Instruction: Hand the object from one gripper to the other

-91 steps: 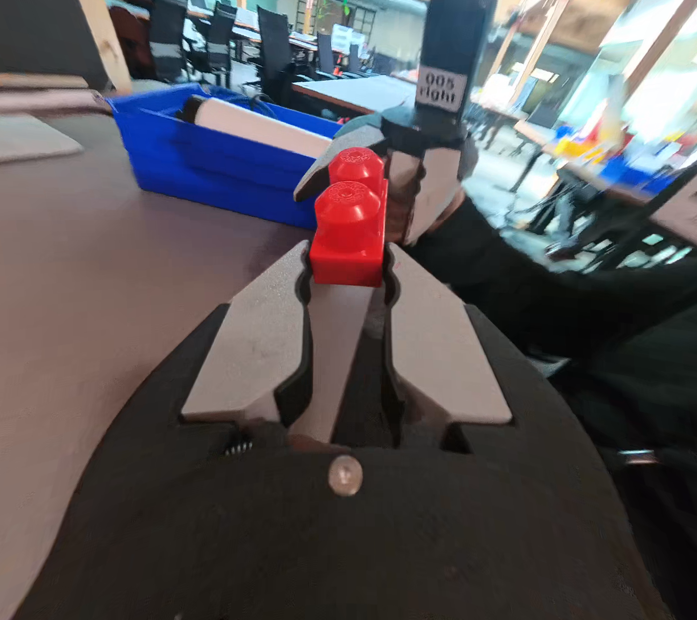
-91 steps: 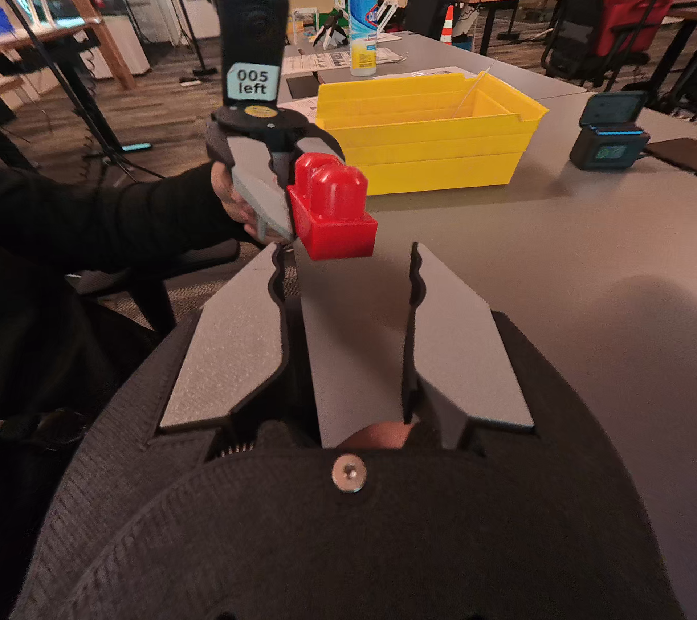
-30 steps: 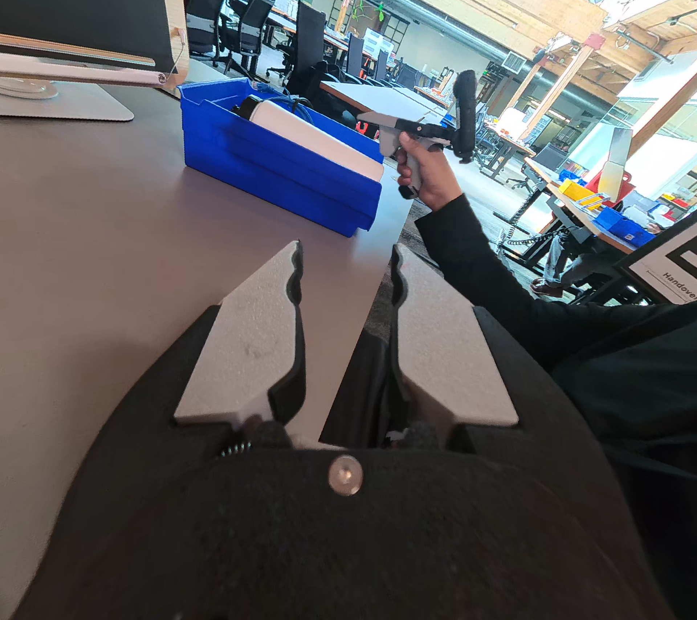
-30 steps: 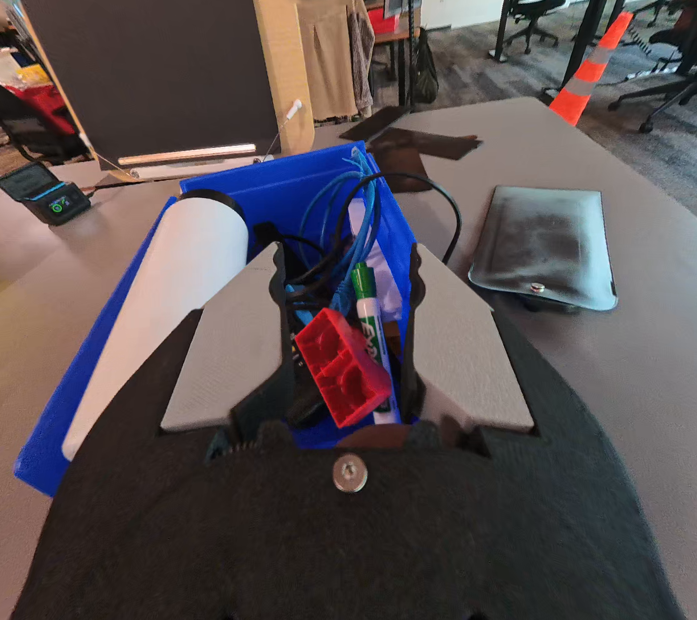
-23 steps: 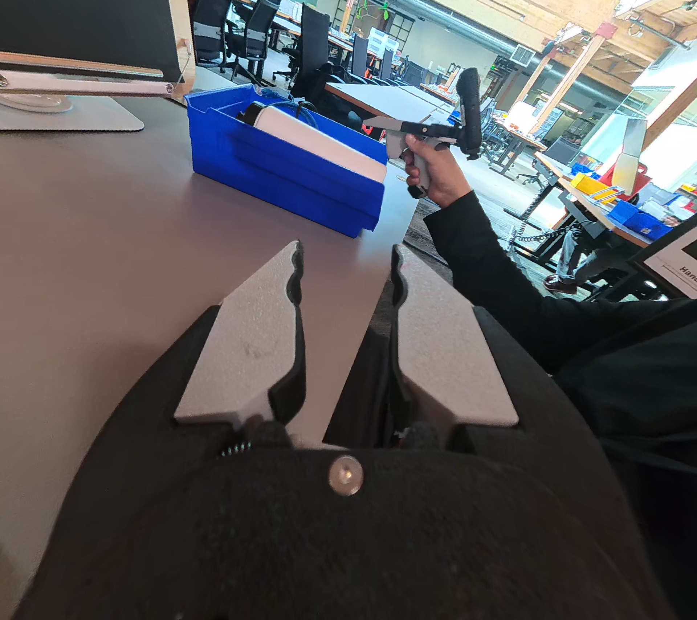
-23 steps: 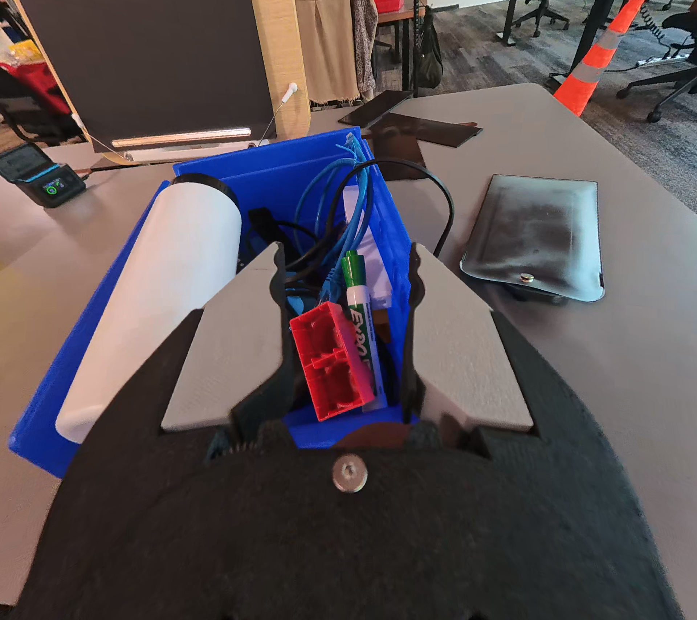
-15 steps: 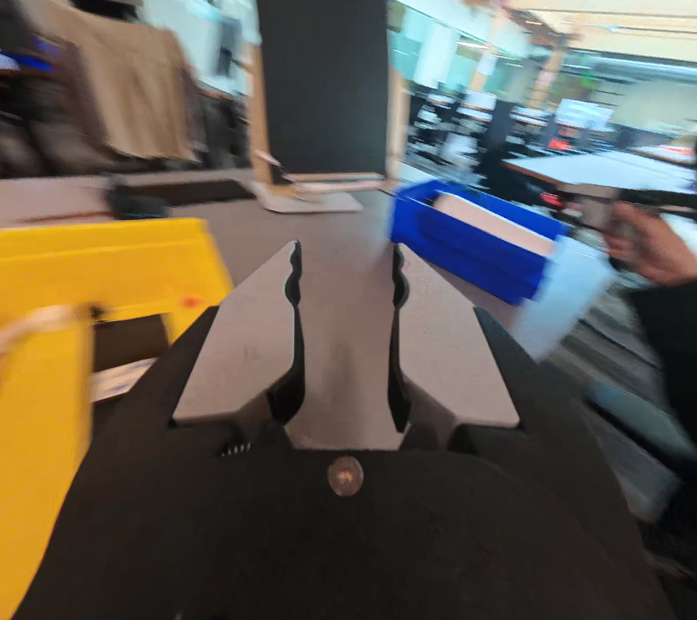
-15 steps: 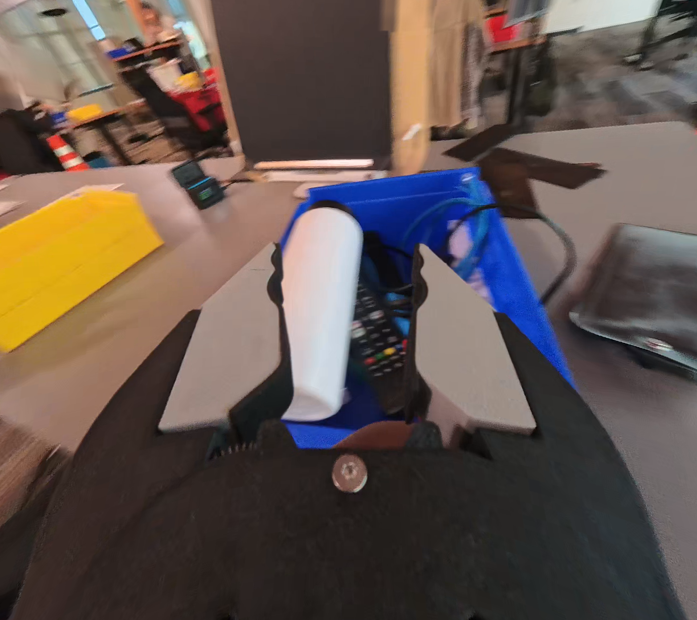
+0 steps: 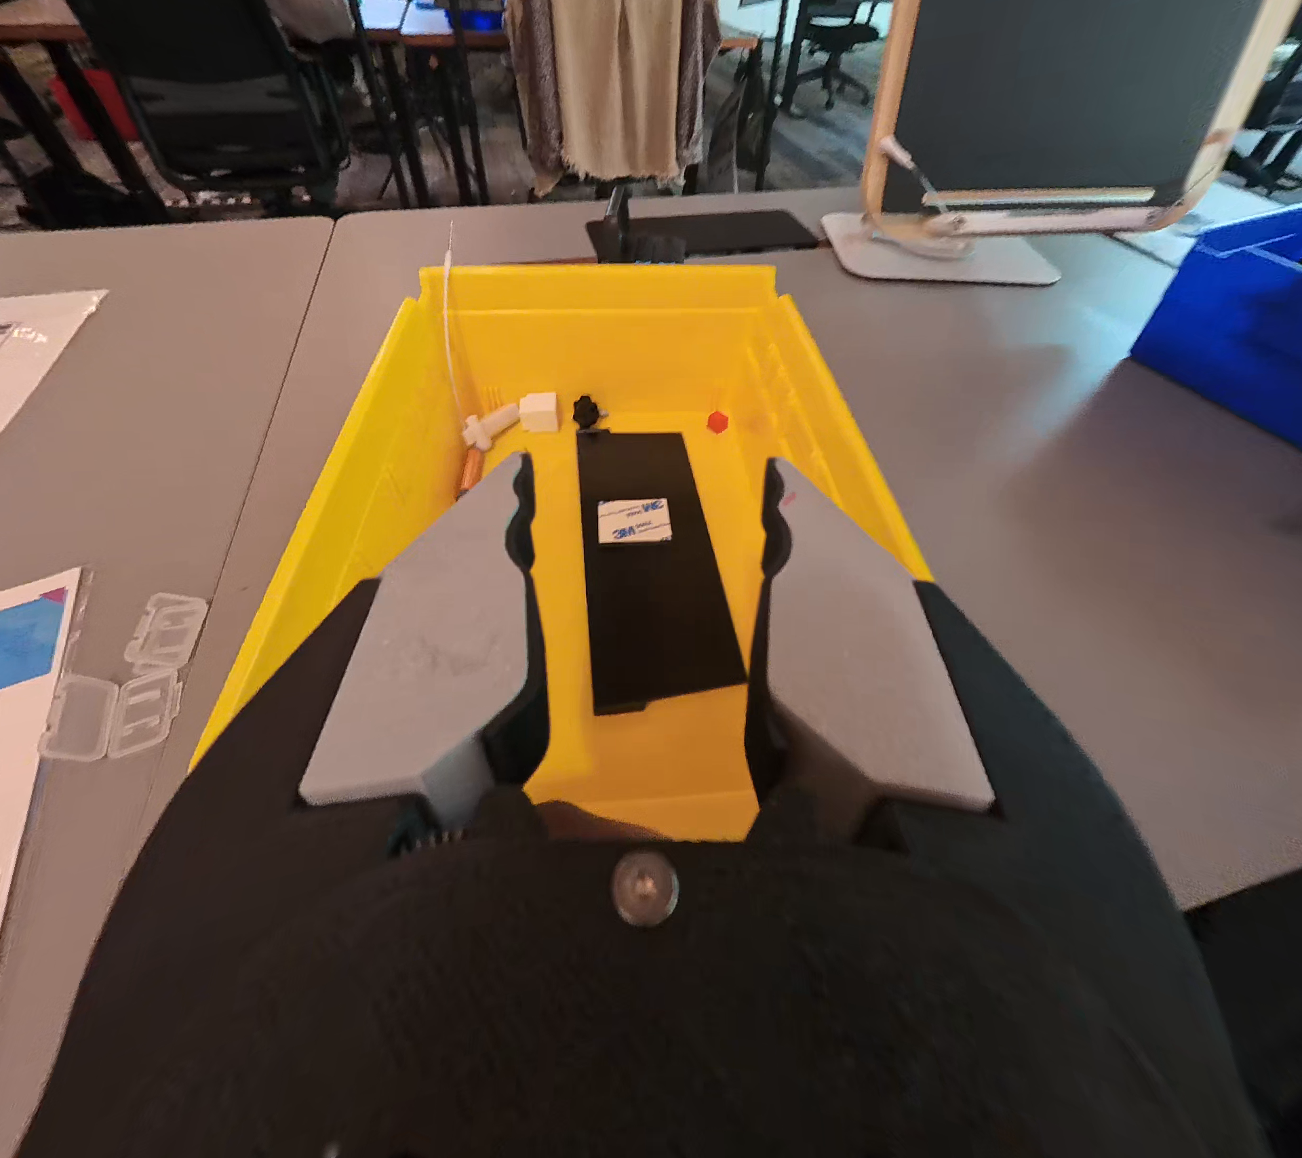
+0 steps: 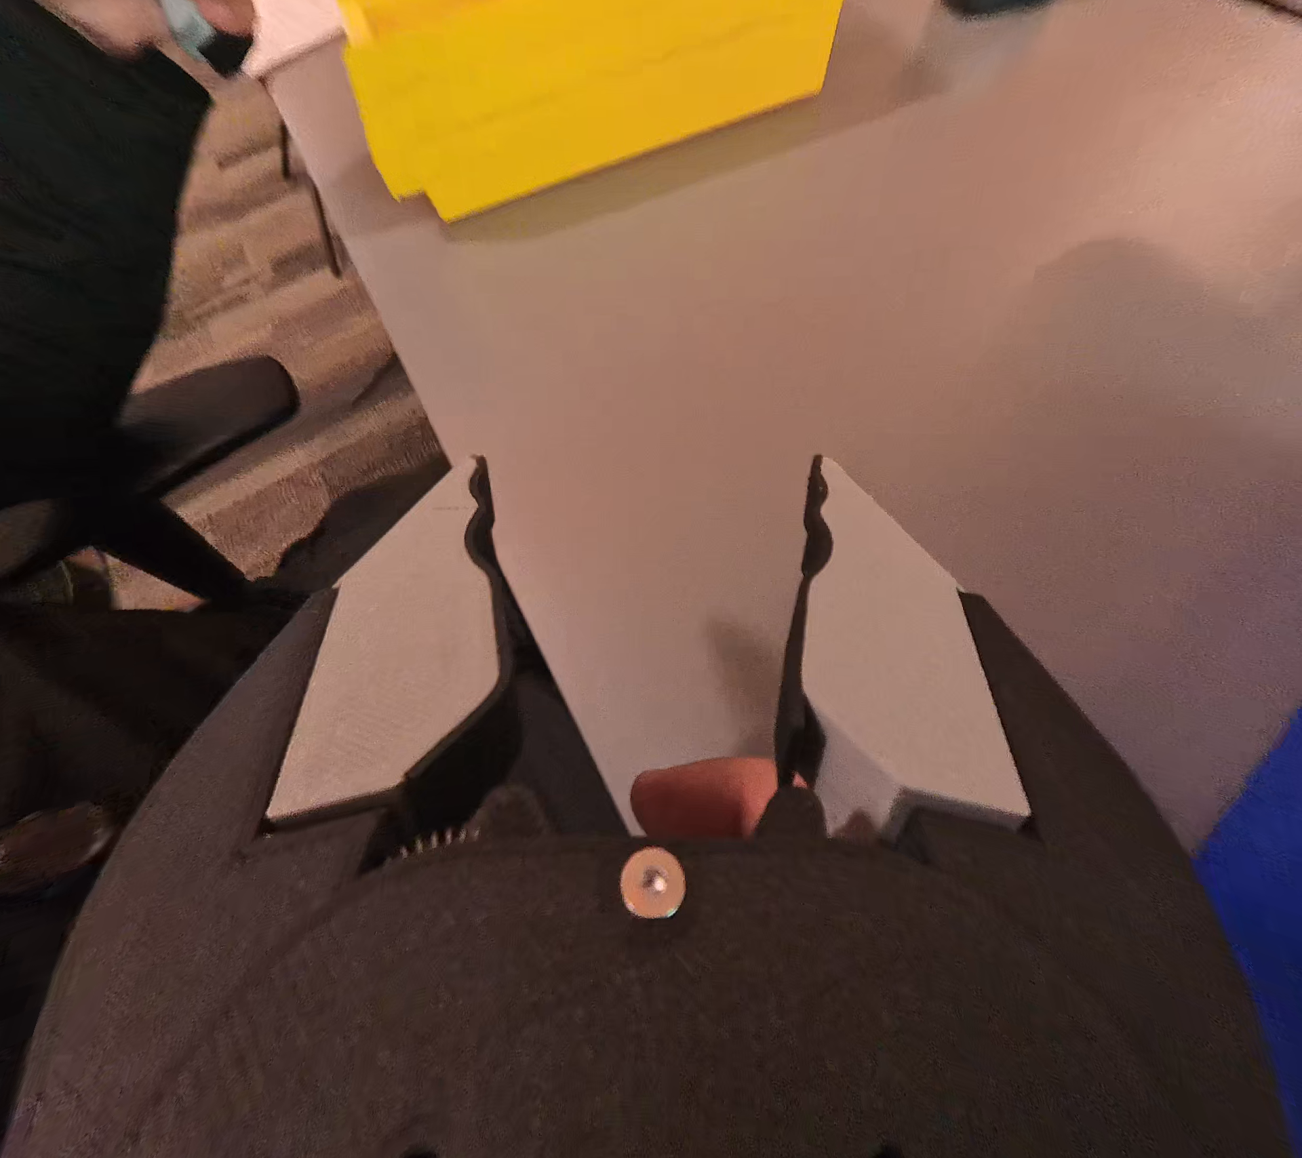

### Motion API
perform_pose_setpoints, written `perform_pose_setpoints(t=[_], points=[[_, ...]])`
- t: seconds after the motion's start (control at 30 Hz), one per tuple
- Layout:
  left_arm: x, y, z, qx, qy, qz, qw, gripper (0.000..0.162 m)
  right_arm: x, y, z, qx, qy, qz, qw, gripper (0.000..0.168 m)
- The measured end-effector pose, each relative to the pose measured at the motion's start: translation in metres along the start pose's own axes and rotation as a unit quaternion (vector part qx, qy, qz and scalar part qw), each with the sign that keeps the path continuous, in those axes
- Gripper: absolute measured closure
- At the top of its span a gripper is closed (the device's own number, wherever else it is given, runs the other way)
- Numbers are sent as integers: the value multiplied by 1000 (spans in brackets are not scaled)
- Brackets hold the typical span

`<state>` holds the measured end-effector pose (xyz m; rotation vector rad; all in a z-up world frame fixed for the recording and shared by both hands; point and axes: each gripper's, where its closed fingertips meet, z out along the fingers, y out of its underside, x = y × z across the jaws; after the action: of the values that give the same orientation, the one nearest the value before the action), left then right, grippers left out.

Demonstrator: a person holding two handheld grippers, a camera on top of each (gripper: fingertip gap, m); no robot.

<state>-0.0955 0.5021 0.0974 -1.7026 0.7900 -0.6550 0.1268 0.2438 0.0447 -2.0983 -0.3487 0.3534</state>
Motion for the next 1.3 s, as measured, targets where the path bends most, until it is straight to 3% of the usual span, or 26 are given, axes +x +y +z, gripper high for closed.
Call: perform_pose_setpoints(t=[0.17, 0.3, 0.4, 0.63, 0.73, 0.87, 1.03, 1.13, 1.3], points=[[-4, 13, 9, -26, 5, -20, 999, 87, 21, 38, 53, -66, 35, 0, 997, 78], [-7, 20, 14, -37, -4, -13, 999, 86, 47, 43, 66, -49, 96, -37, 993, 81], [-5, 24, 17, -45, 0, -11, 999, 85, 50, 58, 75, -97, 89, -22, 991, 74], [-5, 38, 25, -77, -6, 4, 997, 85, 51, 57, 74, -88, 64, 19, 994, 75], [-3, 47, 29, -97, 1, 5, 995, 85, 48, 53, 72, -73, 43, 34, 996, 92], [-8, 38, 41, -101, 9, 23, 995, 92, 47, 46, 67, -43, 38, 36, 998, 94], [7, 54, 80, -194, 108, 93, 971, 98, 47, 54, 72, -77, 43, 29, 996, 93], [-2, 86, 101, -303, 97, 99, 943, 96, 47, 56, 73, -85, 58, 13, 995, 95], [-14, 109, 120, -353, 56, 146, 922, 104, 49, 55, 72, -83, 62, 16, 995, 96]])
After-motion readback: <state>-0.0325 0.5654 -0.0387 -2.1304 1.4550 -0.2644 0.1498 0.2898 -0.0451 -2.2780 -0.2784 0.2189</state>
